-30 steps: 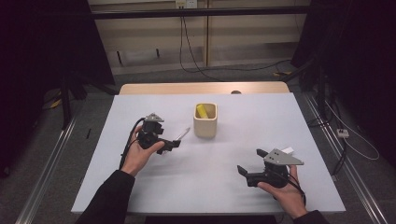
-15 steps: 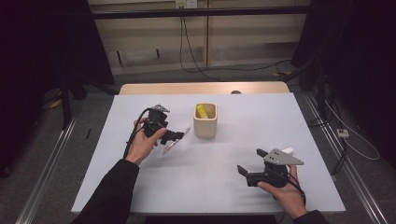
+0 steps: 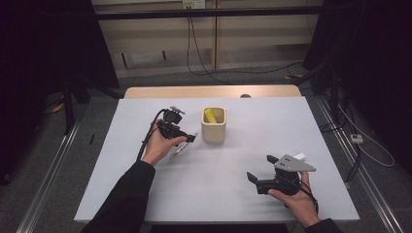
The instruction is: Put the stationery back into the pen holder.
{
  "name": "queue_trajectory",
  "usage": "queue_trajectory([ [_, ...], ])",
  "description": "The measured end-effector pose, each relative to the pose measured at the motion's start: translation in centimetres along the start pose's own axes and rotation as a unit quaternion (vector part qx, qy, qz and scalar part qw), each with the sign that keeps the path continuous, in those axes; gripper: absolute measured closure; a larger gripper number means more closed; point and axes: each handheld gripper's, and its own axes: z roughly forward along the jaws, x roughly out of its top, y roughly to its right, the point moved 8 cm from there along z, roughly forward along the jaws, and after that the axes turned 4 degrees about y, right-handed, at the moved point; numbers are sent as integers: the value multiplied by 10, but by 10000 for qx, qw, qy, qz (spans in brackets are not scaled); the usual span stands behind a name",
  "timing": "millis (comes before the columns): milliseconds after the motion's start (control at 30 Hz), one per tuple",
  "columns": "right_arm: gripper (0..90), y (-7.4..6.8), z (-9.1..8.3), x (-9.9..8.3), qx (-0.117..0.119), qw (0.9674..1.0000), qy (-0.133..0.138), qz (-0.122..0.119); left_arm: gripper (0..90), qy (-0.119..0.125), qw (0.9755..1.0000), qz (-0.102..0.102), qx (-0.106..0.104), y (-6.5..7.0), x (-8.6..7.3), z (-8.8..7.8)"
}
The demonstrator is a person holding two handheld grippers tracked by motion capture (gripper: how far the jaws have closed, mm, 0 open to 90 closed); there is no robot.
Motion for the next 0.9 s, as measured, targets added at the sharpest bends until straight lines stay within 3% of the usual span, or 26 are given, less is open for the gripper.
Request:
queue_trajectory([
  [233, 46, 0, 0, 0, -1, 10000, -18, 3, 339, -79, 10000, 34, -12, 3, -2, 7],
  [267, 46, 0, 0, 0, -6, 10000, -10, -7, 388, -101, 9998, 166, 8, 4, -2, 8],
  [300, 46, 0, 0, 0, -16, 10000, 14, -31, 447, -100, 9999, 123, 65, 6, -2, 10],
  [367, 45, 1, -1, 1, -43, 10000, 21, -20, 453, -95, 9999, 109, 32, 9, -1, 13],
  [467, 44, 1, -1, 1, -44, 10000, 19, -9, 526, -151, 9995, 252, 150, 10, -1, 16],
  [600, 44, 1, -1, 1, -45, 10000, 18, -21, 642, -191, 9992, 262, 230, 9, -2, 18],
  [800, 45, 2, -2, 1, -74, 10000, 32, -31, 708, -222, 9993, 221, 227, 10, -4, 22],
  [900, 45, 2, -2, 1, -70, 10000, 35, -43, 744, -320, 9982, 413, 292, 11, -5, 23],
])
